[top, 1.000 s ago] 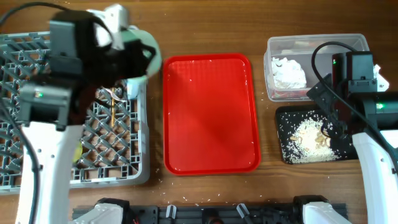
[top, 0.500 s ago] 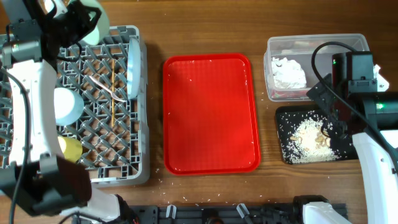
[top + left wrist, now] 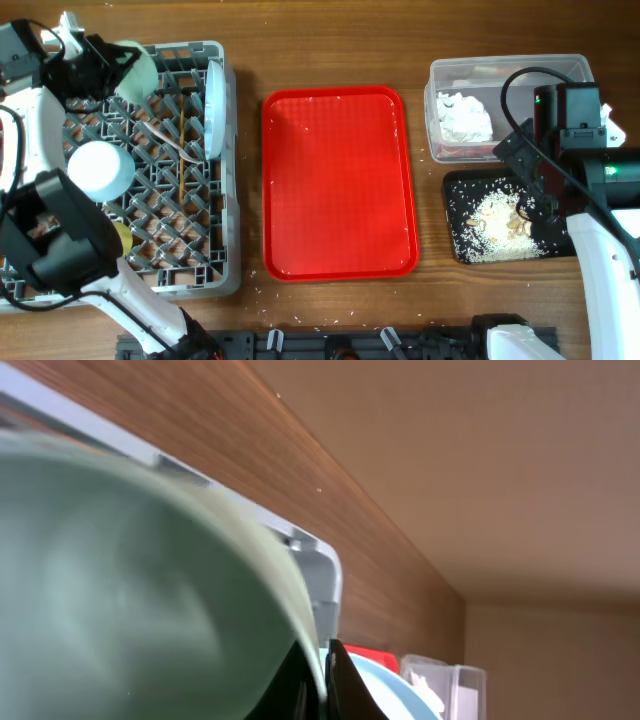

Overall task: Sort waste into correct bins and load items into the dishwasher rack
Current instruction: 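Carry the green bowl to the dish rack and place it, then release the bowl and move the left gripper within the rack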

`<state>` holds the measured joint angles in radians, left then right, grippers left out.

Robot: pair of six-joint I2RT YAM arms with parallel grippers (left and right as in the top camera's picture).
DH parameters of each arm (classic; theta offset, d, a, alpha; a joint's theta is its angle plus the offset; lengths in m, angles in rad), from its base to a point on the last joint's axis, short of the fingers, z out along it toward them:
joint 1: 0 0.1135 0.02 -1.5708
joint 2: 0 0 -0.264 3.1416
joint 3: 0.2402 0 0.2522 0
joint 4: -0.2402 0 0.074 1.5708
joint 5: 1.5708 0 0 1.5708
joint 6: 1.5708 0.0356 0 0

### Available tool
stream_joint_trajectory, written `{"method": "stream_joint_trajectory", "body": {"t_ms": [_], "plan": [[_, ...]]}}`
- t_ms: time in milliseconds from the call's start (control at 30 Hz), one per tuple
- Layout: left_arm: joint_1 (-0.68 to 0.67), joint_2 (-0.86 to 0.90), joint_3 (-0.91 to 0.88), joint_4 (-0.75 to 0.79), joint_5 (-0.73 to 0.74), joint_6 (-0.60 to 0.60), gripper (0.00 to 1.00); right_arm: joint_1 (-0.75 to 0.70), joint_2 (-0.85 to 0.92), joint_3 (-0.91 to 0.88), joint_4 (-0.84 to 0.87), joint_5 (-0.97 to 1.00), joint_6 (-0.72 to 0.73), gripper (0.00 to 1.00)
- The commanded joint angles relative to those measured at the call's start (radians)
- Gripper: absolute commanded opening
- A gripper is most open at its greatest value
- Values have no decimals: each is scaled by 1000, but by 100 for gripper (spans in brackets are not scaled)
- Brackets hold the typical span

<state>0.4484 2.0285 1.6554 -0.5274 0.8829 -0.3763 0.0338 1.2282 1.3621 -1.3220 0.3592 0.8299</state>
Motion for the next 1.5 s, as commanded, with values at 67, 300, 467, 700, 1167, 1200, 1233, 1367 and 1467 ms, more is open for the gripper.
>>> {"method": "stream_joint_trajectory", "body": {"t_ms": [67,300,467,700,1167,1200,1233,1367,1467], "plan": [[67,31,0,-21,68,-3,4,-2,-8,5,2,-2,9,100],[123,31,0,-127,71,-8,26,-2,-8,5,2,-2,8,100],[159,31,0,-166,71,-59,49,-2,-8,5,2,-1,9,100],[246,31,0,-248,71,-59,82,-2,-8,5,2,-2,8,100],[418,14,0,-571,60,-46,88,-2,-8,5,2,-2,8,100],[418,8,0,-585,60,-38,83,-2,-8,5,2,-2,9,100],[418,-3,0,-593,73,-18,70,-2,-8,5,2,-1,8,100],[417,-80,0,-606,97,-10,9,-2,-8,5,2,-1,9,100],[402,-124,0,-559,97,-14,4,-2,-8,5,2,-1,8,100]]}}
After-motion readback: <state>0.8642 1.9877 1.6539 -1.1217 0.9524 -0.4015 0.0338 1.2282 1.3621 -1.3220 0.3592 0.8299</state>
